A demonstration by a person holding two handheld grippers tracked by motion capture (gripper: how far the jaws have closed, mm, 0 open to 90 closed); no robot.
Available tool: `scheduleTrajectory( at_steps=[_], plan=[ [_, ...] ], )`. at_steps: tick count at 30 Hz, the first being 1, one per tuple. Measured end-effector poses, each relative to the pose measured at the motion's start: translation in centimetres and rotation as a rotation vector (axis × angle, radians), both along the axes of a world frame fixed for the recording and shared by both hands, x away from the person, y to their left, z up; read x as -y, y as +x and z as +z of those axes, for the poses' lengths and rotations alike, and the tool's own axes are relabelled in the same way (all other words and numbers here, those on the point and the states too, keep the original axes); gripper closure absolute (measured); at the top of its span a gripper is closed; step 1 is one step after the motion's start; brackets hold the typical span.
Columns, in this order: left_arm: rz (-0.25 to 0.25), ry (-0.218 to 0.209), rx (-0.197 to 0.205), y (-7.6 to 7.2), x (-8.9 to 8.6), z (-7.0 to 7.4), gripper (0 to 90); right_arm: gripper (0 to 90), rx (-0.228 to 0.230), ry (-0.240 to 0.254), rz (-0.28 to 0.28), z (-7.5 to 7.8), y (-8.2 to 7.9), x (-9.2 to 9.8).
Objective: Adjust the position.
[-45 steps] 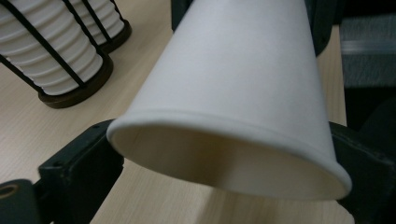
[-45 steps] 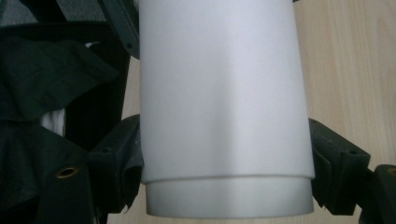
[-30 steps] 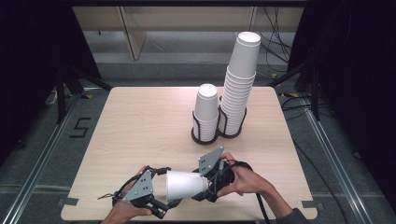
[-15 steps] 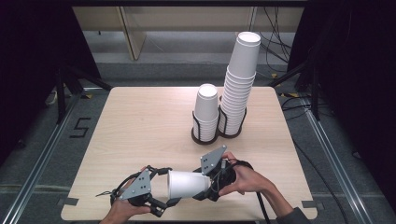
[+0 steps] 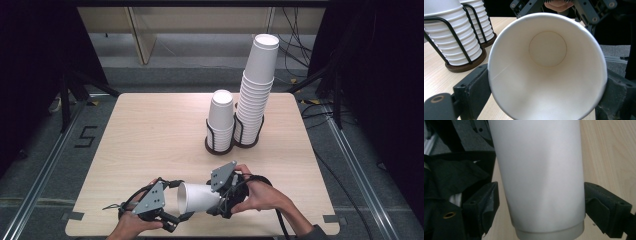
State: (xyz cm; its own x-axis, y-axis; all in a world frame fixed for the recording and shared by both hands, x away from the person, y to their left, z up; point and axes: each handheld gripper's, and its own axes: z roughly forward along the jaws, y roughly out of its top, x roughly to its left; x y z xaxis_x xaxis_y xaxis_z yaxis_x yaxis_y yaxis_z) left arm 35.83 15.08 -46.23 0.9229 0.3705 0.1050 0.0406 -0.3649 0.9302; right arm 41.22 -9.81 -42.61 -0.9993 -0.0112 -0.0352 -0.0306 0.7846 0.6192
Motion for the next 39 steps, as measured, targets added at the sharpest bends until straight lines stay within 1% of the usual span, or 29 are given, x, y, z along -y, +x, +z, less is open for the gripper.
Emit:
scheduleTrajectory(
  at_steps=[1,2,3,4,5,9,10,12,13,14,15,16,17,18,19,20,21,22,23,24,26,27,28,29,32,34,36,38,39],
  plan=[
    [0.001,0.005,-0.006,0.0,0.1,0.0,9.3,17.7,0.017,-0.006,-0.002,-0.1,0.0,-0.2],
    [0.001,0.004,-0.002,0.0,0.1,0.0,9.3,17.2,0.028,-0.024,0.006,-0.3,-0.2,-0.5],
    [0.0,0.008,-0.004,0.0,0.2,0.0,9.3,17.2,0.028,-0.024,0.006,-0.3,-0.2,-0.5],
    [0.003,0.022,-0.006,0.0,0.1,0.0,9.3,17.2,0.022,-0.038,-0.012,-0.4,-0.4,-0.6],
    [0.001,0.029,-0.005,0.0,0.2,0.0,9.3,17.3,0.05,-0.041,0.016,-0.6,-0.3,-0.8],
    [-0.002,0.037,-0.002,-0.2,0.5,0.0,9.2,19.2,0.053,-0.051,0.026,-0.9,-0.5,-1.3],
    [-0.004,0.037,-0.001,-0.2,0.5,0.0,9.1,20.0,0.048,-0.066,-0.002,-0.9,-0.7,-1.3],
    [-0.009,0.03,-0.002,-0.2,0.5,0.0,8.8,21.2,0.034,-0.07,-0.003,-1.1,-0.9,-1.4],
    [-0.006,0.022,-0.006,-0.2,0.5,0.0,8.3,21.5,0.054,-0.069,0.009,-1.1,-0.8,-1.4],
    [-0.002,-0.019,-0.022,-0.1,0.4,-0.1,7.5,21.7,0.044,-0.056,0.022,-1.1,-0.7,-1.3],
    [0.003,-0.055,-0.04,-0.1,0.2,-0.1,6.3,21.8,0.062,-0.032,0.057,-1.1,-0.4,-1.3],
    [0.007,-0.109,-0.05,0.0,0.2,-0.2,5.6,21.8,0.047,-0.01,0.063,-1.0,-0.3,-1.1],
    [0.029,-0.132,-0.061,0.0,0.0,-0.2,4.8,21.8,0.022,-0.001,0.026,-0.8,-0.4,-0.8],
    [0.051,-0.182,-0.083,0.1,0.0,-0.3,3.4,21.9,0.013,0.069,0.039,-0.6,0.1,-0.5],
    [0.051,-0.182,-0.083,0.1,0.0,-0.3,2.3,21.9,0.013,0.069,0.039,-0.6,0.1,-0.5],
    [0.068,-0.203,-0.096,0.1,0.1,-0.4,2.3,21.9,0.0,0.103,0.036,-0.6,0.3,-0.3],
    [0.075,-0.198,-0.114,0.2,0.1,-0.4,2.2,21.9,-0.03,0.138,0.036,-0.6,0.4,-0.2],
    [0.08,-0.221,-0.111,0.1,0.3,-0.5,3.0,21.9,-0.046,0.163,0.037,-0.6,0.5,0.0],
    [0.074,-0.26,-0.097,0.1,0.3,-0.6,3.5,21.9,-0.073,0.196,0.035,-0.6,0.7,0.2],
    [0.074,-0.26,-0.097,0.1,0.3,-0.6,3.7,21.9,-0.073,0.196,0.035,-0.6,0.7,0.2],
    [0.085,-0.276,-0.108,0.0,0.3,-0.4,3.7,21.8,-0.078,0.209,0.032,-0.6,0.7,0.2],
    [0.087,-0.281,-0.107,0.0,0.3,-0.4,4.0,21.8,-0.081,0.21,0.032,-0.7,0.7,0.1],
    [0.077,-0.301,-0.105,0.1,0.3,-0.4,4.2,21.8,-0.085,0.212,0.032,-0.7,0.7,0.1],
    [0.077,-0.293,-0.115,0.0,0.1,-0.3,4.7,21.8,-0.092,0.214,0.033,-0.8,0.7,0.0],
    [0.067,-0.276,-0.117,0.2,0.0,-0.2,6.8,21.5,-0.091,0.203,0.027,-0.9,0.6,-0.1],
    [0.071,-0.253,-0.108,0.1,0.1,-0.1,8.0,20.4,-0.086,0.189,0.014,-1.0,0.7,-0.2],
    [0.077,-0.248,-0.098,0.1,0.1,0.0,8.5,19.1,-0.084,0.179,-0.002,-1.1,0.7,-0.2],
    [0.085,-0.234,-0.092,0.2,0.0,0.1,8.8,18.0,-0.07,0.167,-0.023,-1.1,0.7,-0.1],
    [0.091,-0.234,-0.092,0.1,0.0,0.1,8.8,18.4,-0.062,0.15,-0.027,-1.2,0.7,-0.1]
  ],
)
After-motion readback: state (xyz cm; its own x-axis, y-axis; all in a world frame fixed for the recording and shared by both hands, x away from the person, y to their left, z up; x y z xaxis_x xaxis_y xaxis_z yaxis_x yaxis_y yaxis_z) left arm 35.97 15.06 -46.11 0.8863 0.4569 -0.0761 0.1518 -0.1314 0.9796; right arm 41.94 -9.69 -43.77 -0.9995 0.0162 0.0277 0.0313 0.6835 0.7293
